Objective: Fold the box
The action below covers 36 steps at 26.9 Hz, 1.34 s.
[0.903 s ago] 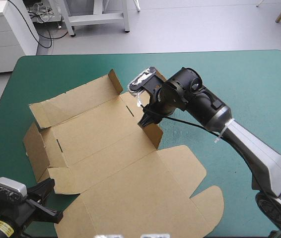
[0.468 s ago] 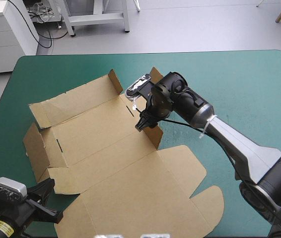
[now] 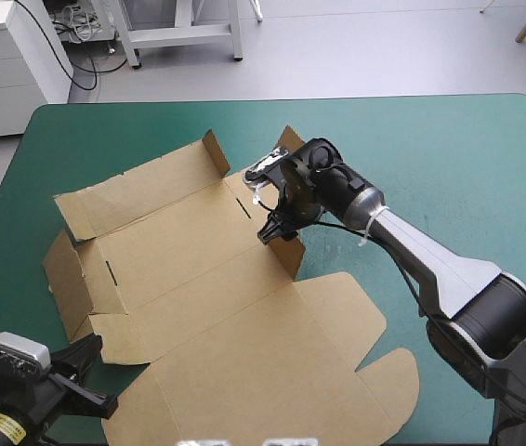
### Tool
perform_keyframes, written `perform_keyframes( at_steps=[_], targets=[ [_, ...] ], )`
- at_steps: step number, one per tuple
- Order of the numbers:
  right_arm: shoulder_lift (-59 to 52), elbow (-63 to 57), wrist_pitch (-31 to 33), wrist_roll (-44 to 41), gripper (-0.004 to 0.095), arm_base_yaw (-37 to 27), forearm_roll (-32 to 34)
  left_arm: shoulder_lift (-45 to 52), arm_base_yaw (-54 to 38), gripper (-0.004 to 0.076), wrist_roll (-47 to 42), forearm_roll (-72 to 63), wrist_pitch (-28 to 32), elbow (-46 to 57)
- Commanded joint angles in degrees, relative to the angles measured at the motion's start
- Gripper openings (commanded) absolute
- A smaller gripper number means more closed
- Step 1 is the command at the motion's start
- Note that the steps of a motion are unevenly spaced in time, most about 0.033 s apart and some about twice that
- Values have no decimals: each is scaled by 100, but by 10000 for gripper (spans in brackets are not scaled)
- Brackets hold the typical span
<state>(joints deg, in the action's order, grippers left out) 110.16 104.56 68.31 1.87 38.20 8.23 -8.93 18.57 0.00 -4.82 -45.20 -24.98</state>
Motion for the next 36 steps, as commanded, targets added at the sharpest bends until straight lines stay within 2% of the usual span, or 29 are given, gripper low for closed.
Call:
perform_keyframes(
  at_steps=[1,3,7,24,33,35,36],
  targets=[
    [-289,175,-128,-36,561,-152,-331,-76,44,-8,-41,-74,425,-131],
    [-289,175,-128,110,561,-176,-650,-76,44,-8,-41,-74,425,-131],
    [-260,175,-128,328,561,-176,-854,-76,44,-8,-41,-54,425,-131],
    [310,175,-128,278,546,-176,-907,-76,44,-8,0,-54,425,-131],
    [512,175,-128,278,353,-176,-962,-76,44,-8,0,-54,425,-131],
    [512,175,-128,278,217,-176,-952,-76,44,-8,0,-54,425,-131],
    [512,175,-128,363,59,-176,-909,-76,44,-8,0,-54,425,-131]
  ],
)
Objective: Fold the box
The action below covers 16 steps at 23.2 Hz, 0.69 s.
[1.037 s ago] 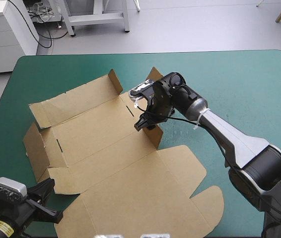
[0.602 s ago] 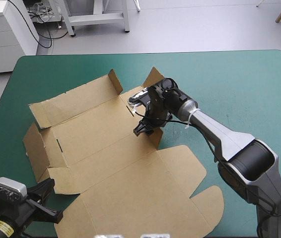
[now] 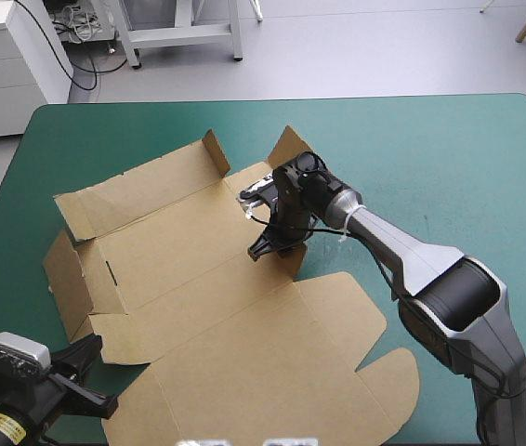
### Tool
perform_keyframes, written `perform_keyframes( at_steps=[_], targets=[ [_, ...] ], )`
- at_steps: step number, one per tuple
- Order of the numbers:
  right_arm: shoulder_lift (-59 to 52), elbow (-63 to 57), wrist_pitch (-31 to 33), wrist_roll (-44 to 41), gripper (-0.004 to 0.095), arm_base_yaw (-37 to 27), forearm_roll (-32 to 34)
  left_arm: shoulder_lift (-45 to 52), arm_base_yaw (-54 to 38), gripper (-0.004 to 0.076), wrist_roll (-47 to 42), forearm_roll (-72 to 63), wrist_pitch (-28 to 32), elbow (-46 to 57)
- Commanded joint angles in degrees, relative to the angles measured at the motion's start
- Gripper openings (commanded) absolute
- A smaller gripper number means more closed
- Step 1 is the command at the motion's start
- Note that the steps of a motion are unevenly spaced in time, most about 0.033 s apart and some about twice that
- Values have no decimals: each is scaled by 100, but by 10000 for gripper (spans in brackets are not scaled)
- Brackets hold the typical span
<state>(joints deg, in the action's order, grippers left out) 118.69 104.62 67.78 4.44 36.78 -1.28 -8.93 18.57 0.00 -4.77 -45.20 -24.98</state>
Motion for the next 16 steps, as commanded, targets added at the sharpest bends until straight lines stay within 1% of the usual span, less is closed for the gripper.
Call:
perform_keyframes(
  at_steps=[1,2,4,6,11,16],
  targets=[
    [-340,169,-75,132,-15,-35,128,-76,44,-8,0,-59,425,-131],
    [-340,169,-75,204,-18,-35,220,-76,44,-8,0,-59,425,-131],
    [-340,169,-75,456,-22,-35,641,-76,44,-8,0,-59,425,-131],
    [-340,169,-75,929,-22,-60,1070,-76,44,-8,0,-59,425,-131],
    [-340,169,-75,2603,-22,-435,1136,-76,44,-8,0,-59,425,-131],
    [-340,169,-75,3922,-22,-773,1139,-76,44,-8,0,-59,425,-131]
  ],
)
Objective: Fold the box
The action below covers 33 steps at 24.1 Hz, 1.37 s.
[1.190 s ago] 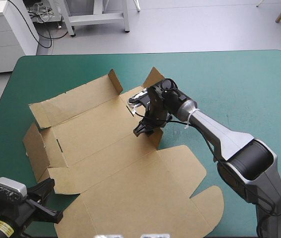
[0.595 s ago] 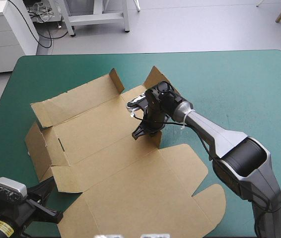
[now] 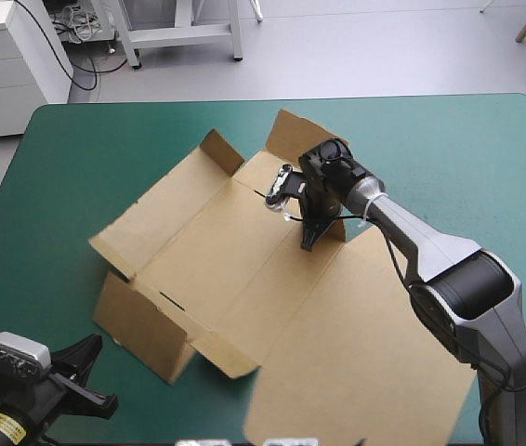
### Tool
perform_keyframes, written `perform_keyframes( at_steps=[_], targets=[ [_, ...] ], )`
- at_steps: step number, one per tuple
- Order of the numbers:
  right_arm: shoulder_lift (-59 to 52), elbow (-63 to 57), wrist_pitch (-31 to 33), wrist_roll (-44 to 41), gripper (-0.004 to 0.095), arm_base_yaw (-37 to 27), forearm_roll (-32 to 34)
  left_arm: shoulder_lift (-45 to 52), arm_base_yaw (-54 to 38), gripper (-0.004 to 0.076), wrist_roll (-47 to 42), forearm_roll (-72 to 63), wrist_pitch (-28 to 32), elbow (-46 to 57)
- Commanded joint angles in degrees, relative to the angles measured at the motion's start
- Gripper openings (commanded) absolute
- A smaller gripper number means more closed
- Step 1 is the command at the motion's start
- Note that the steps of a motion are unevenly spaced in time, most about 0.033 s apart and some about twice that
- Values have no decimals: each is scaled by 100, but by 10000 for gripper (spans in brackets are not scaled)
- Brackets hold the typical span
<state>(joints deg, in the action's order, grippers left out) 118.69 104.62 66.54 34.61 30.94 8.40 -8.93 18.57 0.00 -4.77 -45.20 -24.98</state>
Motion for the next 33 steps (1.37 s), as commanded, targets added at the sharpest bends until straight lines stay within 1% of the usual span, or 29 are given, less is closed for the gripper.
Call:
perform_keyframes(
  at_steps=[1,4,6,7,9,10,11,12,14,17,19,21,25,33],
  targets=[
    [-340,169,37,1087,-21,-251,171,-76,44,-8,0,-59,425,-131],
    [-340,169,25,1581,-22,-308,159,-76,44,-8,0,-74,425,-131],
    [-340,169,-16,1932,-22,-288,-39,-76,44,-8,0,-74,425,-131],
    [-340,181,-132,2026,-22,-248,-280,-76,44,-8,0,-74,425,-131],
    [-340,182,-217,2143,-22,-182,-457,-76,44,-8,0,-74,425,-131],
    [-340,189,-369,2189,-22,-136,-562,-76,44,-8,0,-74,425,-131],
    [-340,189,-444,2189,-22,-68,-590,-76,44,-8,0,-74,425,-131],
    [-340,189,-707,2189,-22,78,-619,-76,44,-8,0,-74,425,-131],
    [-340,189,-973,2300,-22,312,-634,-76,44,-8,-56,-74,425,-131],
    [-340,189,-1118,2514,-22,628,-634,-76,44,-8,-38,-74,425,-131],
    [-340,189,-1194,2741,-22,727,-634,-76,44,-8,-40,-74,425,-131],
    [-313,189,-1406,2713,-22,715,-610,-76,44,-8,-63,-74,425,-131],
    [-267,189,-1627,2576,-22,680,-287,-76,44,-8,-63,-74,425,-131],
    [-157,179,-1521,2480,-20,641,-287,-76,44,-8,-39,-84,425,-131]
  ],
)
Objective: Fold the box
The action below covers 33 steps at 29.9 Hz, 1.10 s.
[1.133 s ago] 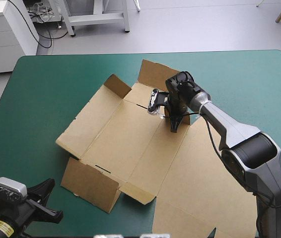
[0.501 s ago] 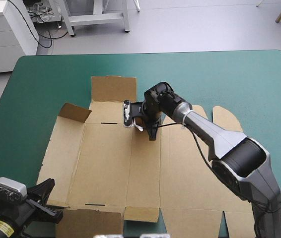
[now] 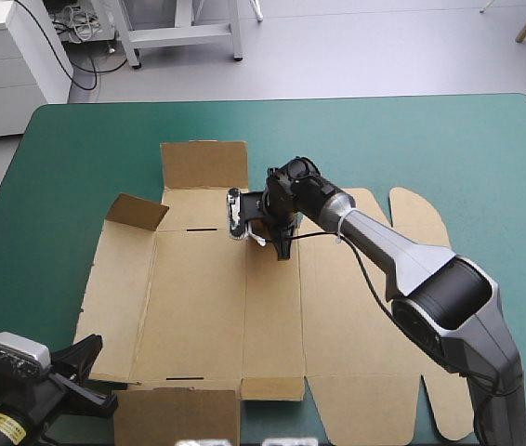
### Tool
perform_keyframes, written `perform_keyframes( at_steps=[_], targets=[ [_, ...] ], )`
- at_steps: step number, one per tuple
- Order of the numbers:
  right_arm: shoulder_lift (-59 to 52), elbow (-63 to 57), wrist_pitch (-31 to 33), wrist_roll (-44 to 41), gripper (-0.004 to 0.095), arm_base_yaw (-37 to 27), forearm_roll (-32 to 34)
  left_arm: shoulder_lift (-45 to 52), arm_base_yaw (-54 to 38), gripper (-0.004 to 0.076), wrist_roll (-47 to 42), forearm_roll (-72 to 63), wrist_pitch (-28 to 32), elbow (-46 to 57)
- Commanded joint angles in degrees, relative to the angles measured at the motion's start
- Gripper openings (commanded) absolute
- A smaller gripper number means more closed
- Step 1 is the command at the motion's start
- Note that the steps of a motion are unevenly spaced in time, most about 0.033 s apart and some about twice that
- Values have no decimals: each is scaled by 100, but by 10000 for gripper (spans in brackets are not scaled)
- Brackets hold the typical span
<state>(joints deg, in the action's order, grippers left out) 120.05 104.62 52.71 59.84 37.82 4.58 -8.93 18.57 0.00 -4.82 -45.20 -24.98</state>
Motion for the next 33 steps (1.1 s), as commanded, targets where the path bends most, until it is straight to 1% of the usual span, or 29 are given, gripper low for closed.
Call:
perform_keyframes(
  at_steps=[1,3,6,8,11,13,14,16,19,22,23,26,27,30,32,33],
  targets=[
    [-294,179,-153,-67,-14,-46,95,-76,44,-8,-39,-79,425,-131],
    [-294,191,-211,-154,17,-46,120,-76,44,-8,-39,-79,425,-131],
    [-294,361,-72,-294,116,-46,120,-76,44,-8,-39,-79,425,-131],
    [-294,595,158,-548,230,-46,120,-76,44,-8,-39,-79,425,-131],
    [-294,1055,707,-970,351,-46,120,-76,44,-8,-39,-79,425,-131],
    [-294,1440,1245,-1397,383,-46,120,-76,44,-8,-39,-79,425,-131],
    [-294,1623,1453,-1727,383,-46,151,-76,44,-8,-39,-79,425,-131],
    [-378,1819,1434,-2303,383,-46,245,-76,44,-8,-39,-79,425,-131],
    [-628,1896,1434,-2575,369,-46,488,-76,44,-8,-39,-79,425,-131],
    [-974,1885,1434,-3506,339,-62,982,-76,44,-8,-39,-79,425,-131],
    [-1086,1876,1434,-3745,326,-91,1031,-76,44,-8,-39,-79,425,-131],
    [-1541,1876,1434,-3980,243,-243,874,-76,44,-8,-39,-79,425,-131],
    [-1697,1876,1434,-4005,213,-317,723,-76,44,-8,-39,-79,425,-131],
    [-2156,1800,1434,-4039,73,-553,212,-76,44,-8,-39,-79,425,-131],
    [-2524,1638,1434,-4104,-23,-693,1,-76,44,-8,-39,-79,425,-131],
    [-2721,1494,1434,-4197,-17,-729,-16,-76,44,-8,-39,-79,425,-131]
  ],
)
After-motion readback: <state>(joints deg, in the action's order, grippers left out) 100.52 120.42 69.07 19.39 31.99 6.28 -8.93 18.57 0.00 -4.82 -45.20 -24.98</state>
